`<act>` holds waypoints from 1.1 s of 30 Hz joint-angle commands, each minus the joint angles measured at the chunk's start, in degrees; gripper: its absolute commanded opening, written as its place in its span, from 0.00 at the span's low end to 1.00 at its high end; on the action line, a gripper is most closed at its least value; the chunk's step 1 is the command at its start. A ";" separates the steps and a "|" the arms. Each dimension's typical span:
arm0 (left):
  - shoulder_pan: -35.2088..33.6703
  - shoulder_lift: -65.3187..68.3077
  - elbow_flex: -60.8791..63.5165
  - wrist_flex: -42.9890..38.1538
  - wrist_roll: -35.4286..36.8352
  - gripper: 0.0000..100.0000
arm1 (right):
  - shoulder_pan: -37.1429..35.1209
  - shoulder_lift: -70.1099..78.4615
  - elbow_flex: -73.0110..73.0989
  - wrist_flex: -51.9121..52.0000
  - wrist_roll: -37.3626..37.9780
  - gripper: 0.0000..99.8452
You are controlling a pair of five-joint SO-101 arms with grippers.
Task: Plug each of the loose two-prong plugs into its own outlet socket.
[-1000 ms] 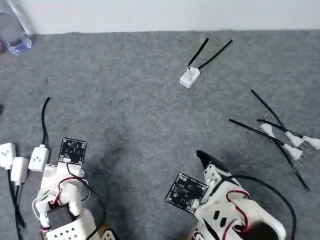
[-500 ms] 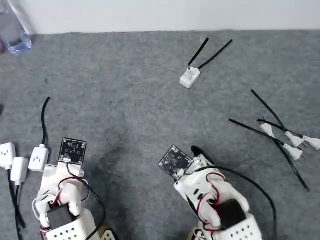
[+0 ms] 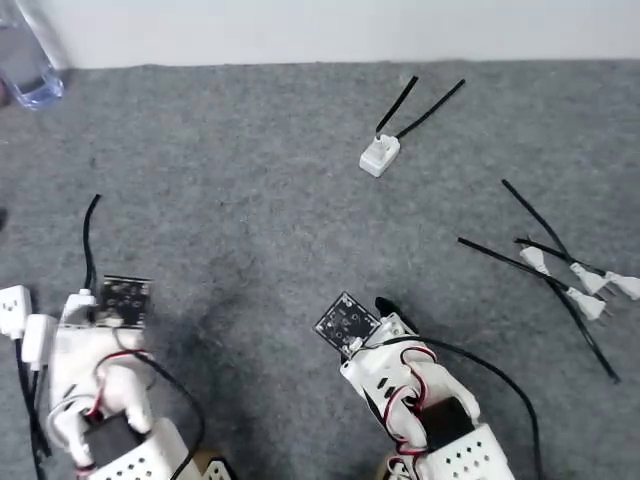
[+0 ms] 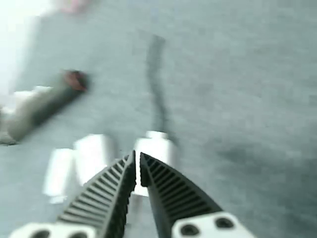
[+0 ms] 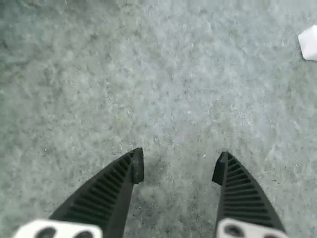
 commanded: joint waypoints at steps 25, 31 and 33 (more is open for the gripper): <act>-10.90 15.74 -39.69 -18.20 45.80 0.11 | 0.57 0.31 0.88 -0.57 -0.53 0.23; -7.47 38.51 -56.57 -11.87 44.13 0.11 | 0.57 0.31 0.88 -0.57 -0.53 0.23; -4.04 45.71 -62.64 -5.54 39.47 0.11 | 0.57 0.31 0.88 -0.57 -0.53 0.23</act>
